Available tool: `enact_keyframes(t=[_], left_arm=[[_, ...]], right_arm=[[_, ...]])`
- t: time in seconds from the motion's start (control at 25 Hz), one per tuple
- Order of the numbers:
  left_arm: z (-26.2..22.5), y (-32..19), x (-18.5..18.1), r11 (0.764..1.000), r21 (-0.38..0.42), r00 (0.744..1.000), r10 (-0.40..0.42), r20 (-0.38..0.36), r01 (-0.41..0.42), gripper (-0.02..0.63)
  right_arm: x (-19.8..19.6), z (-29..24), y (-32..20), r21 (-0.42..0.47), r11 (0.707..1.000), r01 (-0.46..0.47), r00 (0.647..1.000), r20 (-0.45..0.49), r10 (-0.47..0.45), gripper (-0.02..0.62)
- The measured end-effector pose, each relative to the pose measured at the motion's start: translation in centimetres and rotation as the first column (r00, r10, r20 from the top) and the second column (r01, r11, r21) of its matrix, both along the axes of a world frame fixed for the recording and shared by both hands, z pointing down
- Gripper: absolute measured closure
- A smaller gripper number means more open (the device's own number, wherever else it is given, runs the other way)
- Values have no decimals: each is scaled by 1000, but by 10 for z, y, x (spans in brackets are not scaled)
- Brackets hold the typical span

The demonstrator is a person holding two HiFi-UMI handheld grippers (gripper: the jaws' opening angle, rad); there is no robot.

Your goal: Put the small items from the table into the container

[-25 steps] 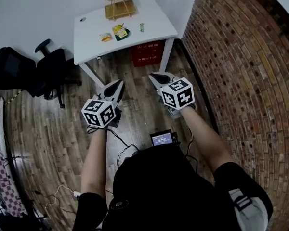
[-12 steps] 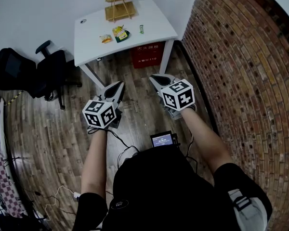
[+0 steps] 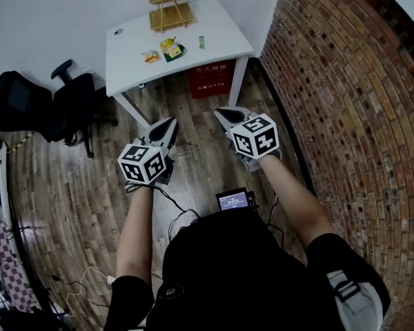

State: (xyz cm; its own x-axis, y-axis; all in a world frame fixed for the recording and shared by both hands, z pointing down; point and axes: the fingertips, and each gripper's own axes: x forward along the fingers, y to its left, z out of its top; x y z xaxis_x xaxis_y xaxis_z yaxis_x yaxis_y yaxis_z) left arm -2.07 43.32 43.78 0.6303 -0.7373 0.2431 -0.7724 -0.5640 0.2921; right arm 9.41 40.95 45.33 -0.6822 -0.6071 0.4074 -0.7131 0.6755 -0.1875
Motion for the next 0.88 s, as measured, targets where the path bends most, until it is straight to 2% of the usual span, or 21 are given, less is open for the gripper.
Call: enact_keyframes(t=[0.24,0.56,0.88], left_arm=[[1,-6,15,1000,-7,1000,-1,10,1,597],[5,-20,55,1000,-13,999,-25,26,25,597],[19,-39,63,997,-38,998,-62,28,63,597]], right_arm=[[16,4,-2,-4,1000,2,1000,4,-2,584],[63,14,-18,-23,1000,13,1000,13,-13,584],[80,34,-39,-56,998,34,999,13,-33,584]])
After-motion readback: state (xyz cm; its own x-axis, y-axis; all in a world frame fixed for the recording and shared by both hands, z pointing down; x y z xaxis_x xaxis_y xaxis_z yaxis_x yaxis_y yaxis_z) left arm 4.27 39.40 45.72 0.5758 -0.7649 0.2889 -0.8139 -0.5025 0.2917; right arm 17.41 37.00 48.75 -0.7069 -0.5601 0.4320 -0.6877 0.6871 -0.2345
